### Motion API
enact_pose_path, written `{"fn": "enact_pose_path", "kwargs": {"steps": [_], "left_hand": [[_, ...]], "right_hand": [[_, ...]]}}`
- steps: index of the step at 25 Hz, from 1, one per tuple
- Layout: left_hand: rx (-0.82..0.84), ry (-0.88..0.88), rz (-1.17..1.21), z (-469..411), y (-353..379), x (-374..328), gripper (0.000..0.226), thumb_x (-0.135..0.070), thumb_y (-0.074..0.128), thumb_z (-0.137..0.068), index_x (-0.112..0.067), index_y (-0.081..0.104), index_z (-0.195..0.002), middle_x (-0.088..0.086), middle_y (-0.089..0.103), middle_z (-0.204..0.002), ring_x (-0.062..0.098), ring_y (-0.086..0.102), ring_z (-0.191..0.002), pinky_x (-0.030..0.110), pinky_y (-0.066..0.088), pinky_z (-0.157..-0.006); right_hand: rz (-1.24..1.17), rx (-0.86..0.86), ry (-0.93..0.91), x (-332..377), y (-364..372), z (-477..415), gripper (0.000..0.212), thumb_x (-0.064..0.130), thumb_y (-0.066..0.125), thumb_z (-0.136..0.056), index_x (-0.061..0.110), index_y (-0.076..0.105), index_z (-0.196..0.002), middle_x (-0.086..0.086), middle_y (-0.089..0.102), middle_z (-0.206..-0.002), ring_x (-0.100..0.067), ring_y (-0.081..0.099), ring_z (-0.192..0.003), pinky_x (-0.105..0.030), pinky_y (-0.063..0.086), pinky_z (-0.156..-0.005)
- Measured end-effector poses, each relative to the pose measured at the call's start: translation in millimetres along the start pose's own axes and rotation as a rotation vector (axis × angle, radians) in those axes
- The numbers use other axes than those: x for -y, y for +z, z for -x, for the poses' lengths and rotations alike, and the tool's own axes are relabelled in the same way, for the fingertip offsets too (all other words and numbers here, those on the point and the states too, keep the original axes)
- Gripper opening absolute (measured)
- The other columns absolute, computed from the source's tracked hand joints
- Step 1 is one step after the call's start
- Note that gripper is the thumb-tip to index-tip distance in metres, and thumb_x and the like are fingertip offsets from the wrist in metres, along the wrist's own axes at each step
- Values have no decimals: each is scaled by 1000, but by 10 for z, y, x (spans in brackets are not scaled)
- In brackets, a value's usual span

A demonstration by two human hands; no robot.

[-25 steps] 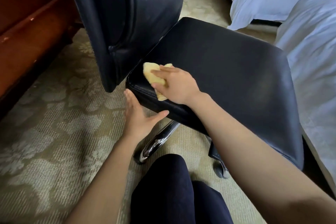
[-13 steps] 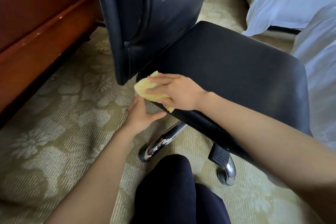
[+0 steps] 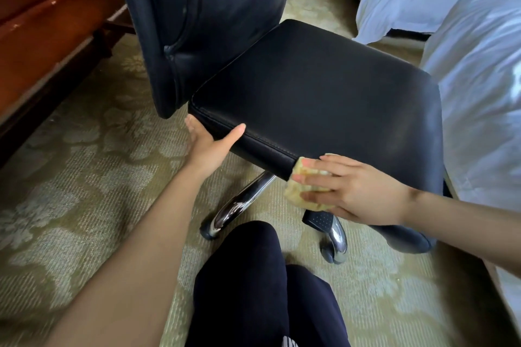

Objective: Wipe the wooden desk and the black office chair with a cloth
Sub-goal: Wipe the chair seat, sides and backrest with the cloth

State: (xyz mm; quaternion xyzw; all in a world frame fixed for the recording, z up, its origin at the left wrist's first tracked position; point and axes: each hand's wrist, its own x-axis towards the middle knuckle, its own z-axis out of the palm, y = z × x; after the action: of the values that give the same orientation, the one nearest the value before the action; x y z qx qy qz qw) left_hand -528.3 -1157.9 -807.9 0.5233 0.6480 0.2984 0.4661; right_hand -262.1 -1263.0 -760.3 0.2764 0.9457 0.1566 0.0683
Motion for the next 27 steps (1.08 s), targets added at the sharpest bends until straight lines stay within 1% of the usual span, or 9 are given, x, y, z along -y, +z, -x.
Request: {"fn": "enact_pose_path", "kwargs": {"steps": [3, 6, 9, 11, 15, 16, 19, 25, 27], "left_hand": [[-59, -50, 26, 114, 159, -67, 128, -60, 72, -70, -16, -19, -148, 5, -22, -157, 28, -2, -147, 50, 10, -118], [-69, -14, 121, 243, 333, -107, 128, -50, 75, -72, -12, -21, -147, 11, -19, -157, 27, -2, -147, 47, 9, -118], [-75, -38, 151, 255, 415, -160, 128, -43, 76, -75, -9, -25, -145, 15, -16, -157, 28, -2, -147, 49, 10, -118], [-81, -59, 161, 226, 423, -207, 130, -40, 78, -73, -7, -25, -145, 16, -16, -157, 29, 0, -146, 47, 14, -118], [-93, -93, 216, 162, 410, -254, 131, -33, 81, -72, -6, -23, -145, 15, -15, -157, 25, 1, -147, 41, 20, -117], [-93, -97, 224, 152, 401, -253, 130, -31, 81, -72, -6, -23, -145, 15, -14, -158, 25, -1, -147, 41, 20, -117], [-89, -97, 241, 136, 378, -228, 128, -31, 81, -73, -9, -22, -146, 13, -13, -158, 26, -3, -147, 41, 14, -118], [-69, -105, 240, 154, 355, -227, 125, -31, 78, -76, -12, -23, -146, 10, -14, -158, 29, 0, -147, 46, 10, -118], [-66, -104, 230, 159, 351, -220, 124, -32, 78, -76, -13, -23, -146, 9, -14, -159, 30, 0, -147, 47, 10, -118]], "right_hand": [[72, 133, -137, -45, -109, 151, 31, 38, 72, -75, 31, 70, -105, 7, 56, -133, -22, 45, -131, -41, 44, -102], [88, 270, -230, -131, -246, -35, 29, 38, 71, -75, 32, 71, -103, 9, 55, -134, -19, 41, -134, -39, 39, -106], [201, 421, -239, -146, -183, -444, 33, 34, 57, -87, 32, 62, -119, 12, 38, -147, -14, 13, -145, -34, 9, -117], [237, 544, -214, -132, -88, -758, 39, 29, 50, -90, 29, 53, -129, 10, 29, -152, -13, 1, -146, -32, -6, -116], [288, 508, -186, -64, -37, -1196, 38, 20, 49, -88, 25, 57, -125, 4, 43, -142, -19, 17, -143, -37, 13, -118], [295, 495, -154, -45, -12, -1213, 38, 18, 47, -89, 23, 56, -126, 2, 43, -142, -19, 17, -143, -36, 12, -118], [331, 455, -88, 37, 67, -1054, 40, 15, 38, -96, 18, 47, -135, -1, 32, -151, -17, 8, -145, -34, -4, -118], [319, 537, -179, 184, 116, -307, 42, 18, 33, -91, 17, 63, -121, 1, 54, -132, -22, 27, -137, -37, -23, -111], [296, 530, -196, 244, 95, -34, 39, 19, 36, -91, 16, 66, -116, 3, 57, -128, -21, 31, -136, -38, -21, -111]]}}
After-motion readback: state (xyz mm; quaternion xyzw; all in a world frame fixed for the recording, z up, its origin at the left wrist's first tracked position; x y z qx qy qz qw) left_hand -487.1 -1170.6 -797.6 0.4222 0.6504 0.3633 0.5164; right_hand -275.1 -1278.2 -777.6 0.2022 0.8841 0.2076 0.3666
